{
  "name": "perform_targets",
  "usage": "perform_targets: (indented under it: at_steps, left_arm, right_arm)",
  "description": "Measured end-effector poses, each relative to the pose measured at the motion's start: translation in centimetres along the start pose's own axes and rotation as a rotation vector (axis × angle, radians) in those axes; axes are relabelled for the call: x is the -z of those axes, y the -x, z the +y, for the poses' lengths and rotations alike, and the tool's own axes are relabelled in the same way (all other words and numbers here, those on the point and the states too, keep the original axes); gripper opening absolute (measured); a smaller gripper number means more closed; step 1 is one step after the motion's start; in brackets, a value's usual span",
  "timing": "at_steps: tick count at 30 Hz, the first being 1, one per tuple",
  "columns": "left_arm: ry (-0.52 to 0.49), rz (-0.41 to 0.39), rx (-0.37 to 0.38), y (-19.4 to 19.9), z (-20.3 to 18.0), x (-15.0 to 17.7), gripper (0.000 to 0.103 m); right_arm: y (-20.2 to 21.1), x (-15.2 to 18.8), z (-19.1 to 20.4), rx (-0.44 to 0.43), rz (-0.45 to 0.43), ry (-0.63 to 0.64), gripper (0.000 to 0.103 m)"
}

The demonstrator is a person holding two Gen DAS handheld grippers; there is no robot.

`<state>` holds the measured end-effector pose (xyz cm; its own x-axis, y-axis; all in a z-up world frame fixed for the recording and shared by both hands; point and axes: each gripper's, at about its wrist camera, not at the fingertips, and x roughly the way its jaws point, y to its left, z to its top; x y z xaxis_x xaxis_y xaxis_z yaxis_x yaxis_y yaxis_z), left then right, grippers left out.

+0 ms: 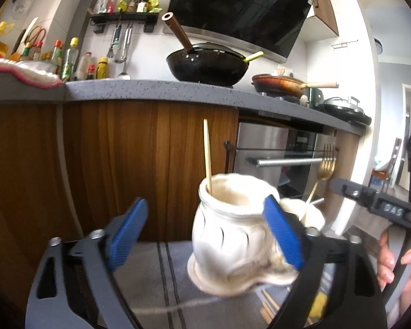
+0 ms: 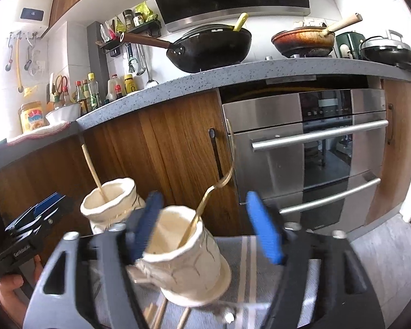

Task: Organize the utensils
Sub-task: 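Drop the chopstick in with the left tool while the right tool drops the fork in, then move both open tools back over the utensils on the cloth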

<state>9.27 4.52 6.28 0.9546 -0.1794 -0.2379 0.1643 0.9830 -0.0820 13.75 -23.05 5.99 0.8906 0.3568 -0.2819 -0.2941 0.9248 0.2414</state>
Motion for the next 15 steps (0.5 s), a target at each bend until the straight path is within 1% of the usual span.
perform_targets:
  at_steps: [1, 4, 8, 9, 15]
  left_arm:
    - [0.003, 0.005, 0.000, 0.3, -0.1, 0.3, 0.094]
    - [-0.002, 0.046, -0.003, 1.3, -0.4, 1.5, 0.096]
    - [0.011, 0.103, -0.005, 2.4, -0.9, 3.2, 0.097]
    - [0.013, 0.128, -0.004, 2.6, -1.0, 3.6, 0.097]
    - [-0.003, 0.217, -0.004, 3.7, -2.4, 5.5, 0.097]
  right_arm:
    - [0.5, 0.3, 0.0, 0.003, 0.001, -0.002, 0.088]
    - [2.2, 1.4, -0.4, 0.035, 0.014, -0.007, 0.097]
    - [3.7, 2.7, -1.3, 0.080, 0.042, -0.021, 0.097]
    - [3.9, 3.0, -1.6, 0.094, 0.055, -0.024, 0.097]
    - [5.0, 5.2, -3.4, 0.163, 0.143, -0.065, 0.097]
